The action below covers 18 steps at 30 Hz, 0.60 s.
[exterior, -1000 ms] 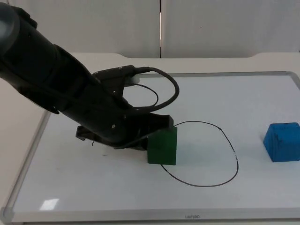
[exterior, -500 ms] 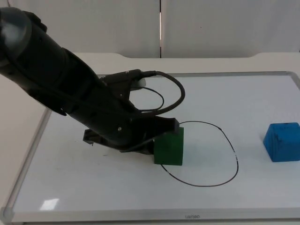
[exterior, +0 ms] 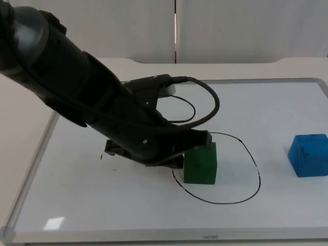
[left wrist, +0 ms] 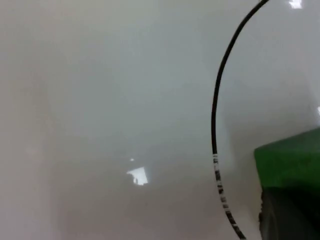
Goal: Push the two cubes into the marked area.
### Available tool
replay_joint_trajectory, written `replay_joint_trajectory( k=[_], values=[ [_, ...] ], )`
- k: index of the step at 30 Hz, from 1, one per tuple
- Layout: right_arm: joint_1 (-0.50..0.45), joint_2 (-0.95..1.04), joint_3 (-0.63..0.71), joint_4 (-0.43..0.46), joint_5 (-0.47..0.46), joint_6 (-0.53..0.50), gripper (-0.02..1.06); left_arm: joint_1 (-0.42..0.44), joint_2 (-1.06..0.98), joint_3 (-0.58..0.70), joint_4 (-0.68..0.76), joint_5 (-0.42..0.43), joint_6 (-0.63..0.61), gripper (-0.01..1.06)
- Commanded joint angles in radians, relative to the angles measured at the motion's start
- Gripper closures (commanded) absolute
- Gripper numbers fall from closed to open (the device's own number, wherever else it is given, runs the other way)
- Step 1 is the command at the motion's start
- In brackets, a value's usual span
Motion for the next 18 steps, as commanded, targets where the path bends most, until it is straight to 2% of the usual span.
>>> replay_joint_trajectory(
  k=[1, 8, 18],
  values=[
    [-0.007, -0.001, 0.008, -0.001, -0.008, 0.000, -0.01, -0.006, 0.000, -0.006, -0.001, 0.000, 0.000, 1.05],
    [-0.007, -0.001, 0.008, -0.001, -0.008, 0.000, -0.01, -0.006, -0.027, -0.002, 0.077, 0.011, 0.000, 1.05],
    [-0.007, -0.001, 0.008, -0.001, -0.008, 0.000, -0.01, -0.004, -0.259, 0.007, 0.200, -0.021, -0.004, 1.05]
  ],
)
